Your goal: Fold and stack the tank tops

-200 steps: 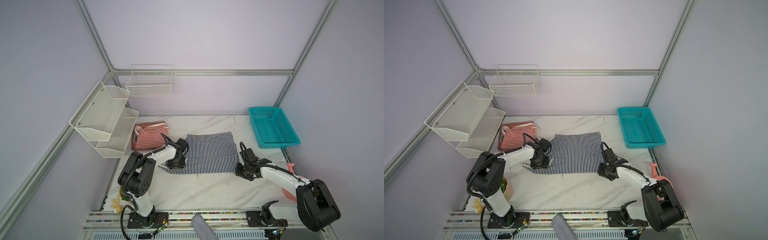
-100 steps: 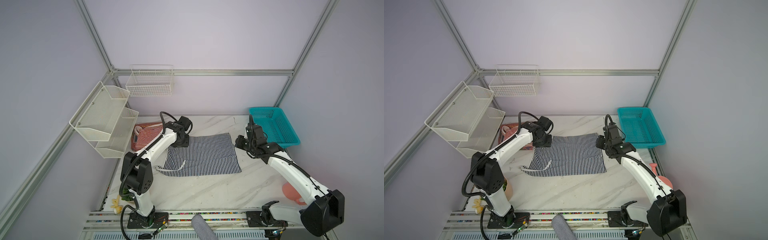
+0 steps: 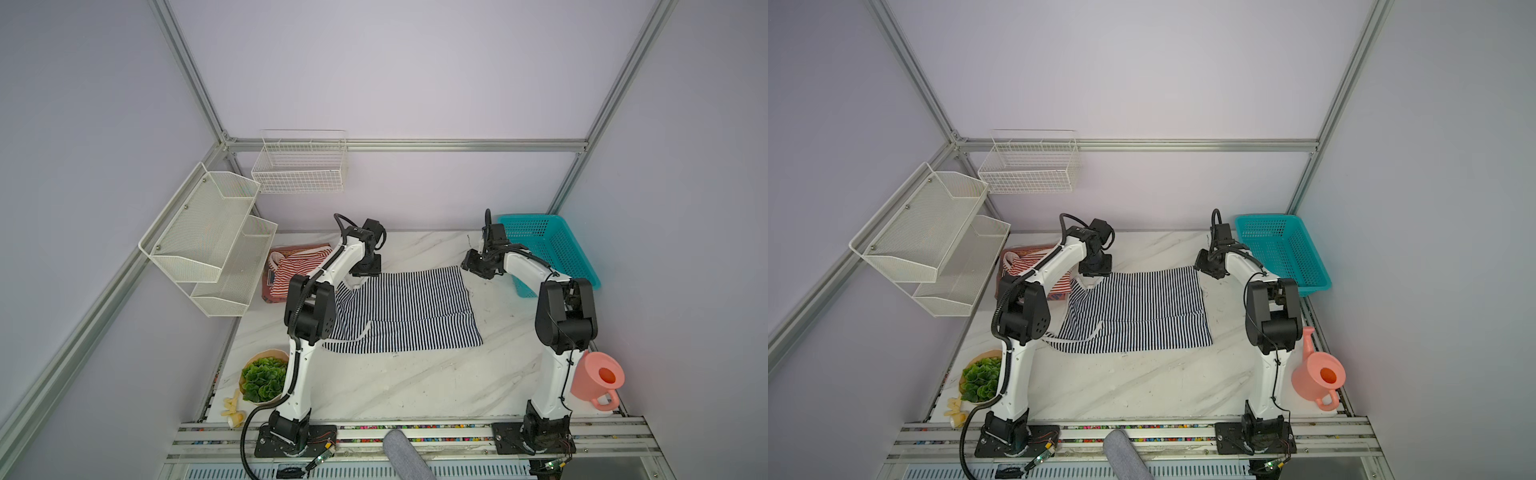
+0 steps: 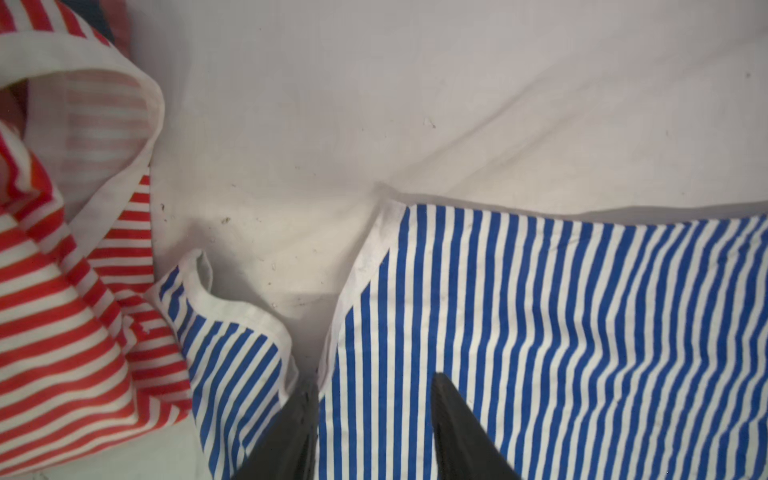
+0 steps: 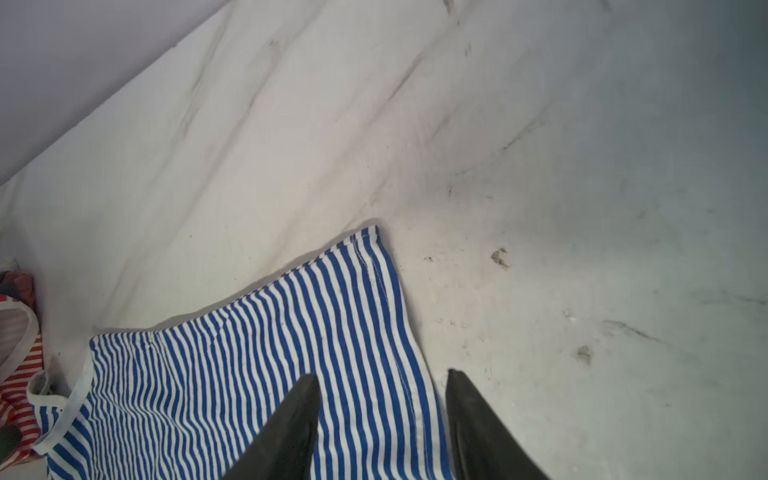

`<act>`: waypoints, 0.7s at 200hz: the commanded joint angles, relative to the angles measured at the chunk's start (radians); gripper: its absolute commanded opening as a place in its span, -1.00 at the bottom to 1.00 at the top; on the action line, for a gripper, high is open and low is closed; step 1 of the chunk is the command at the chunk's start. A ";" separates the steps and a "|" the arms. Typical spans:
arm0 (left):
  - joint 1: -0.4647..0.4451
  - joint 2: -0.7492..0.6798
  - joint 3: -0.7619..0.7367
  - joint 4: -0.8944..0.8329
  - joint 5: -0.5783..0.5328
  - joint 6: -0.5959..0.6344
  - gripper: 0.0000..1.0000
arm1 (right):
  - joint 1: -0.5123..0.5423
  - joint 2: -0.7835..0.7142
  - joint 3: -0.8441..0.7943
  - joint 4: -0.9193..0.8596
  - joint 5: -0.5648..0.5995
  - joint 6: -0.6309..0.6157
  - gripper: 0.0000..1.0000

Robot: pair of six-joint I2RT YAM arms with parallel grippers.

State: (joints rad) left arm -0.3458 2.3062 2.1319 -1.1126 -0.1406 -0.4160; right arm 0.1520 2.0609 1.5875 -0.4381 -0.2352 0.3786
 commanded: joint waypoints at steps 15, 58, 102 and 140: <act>0.017 0.019 0.146 0.052 0.036 0.036 -0.11 | -0.002 0.087 0.110 -0.014 -0.089 -0.025 0.07; 0.022 0.071 0.167 0.088 0.064 0.048 -0.10 | -0.008 0.177 0.164 -0.017 -0.098 -0.023 0.07; 0.024 0.123 0.197 0.091 0.073 0.057 -0.10 | -0.010 0.234 0.197 -0.016 -0.095 -0.017 0.10; 0.027 0.149 0.209 0.094 0.069 0.061 -0.10 | -0.012 0.264 0.221 -0.019 -0.087 -0.014 0.07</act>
State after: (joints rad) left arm -0.3271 2.4603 2.2368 -1.0340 -0.0811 -0.3733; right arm 0.1452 2.2921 1.7870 -0.4366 -0.3298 0.3691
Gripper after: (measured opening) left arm 0.449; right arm 0.544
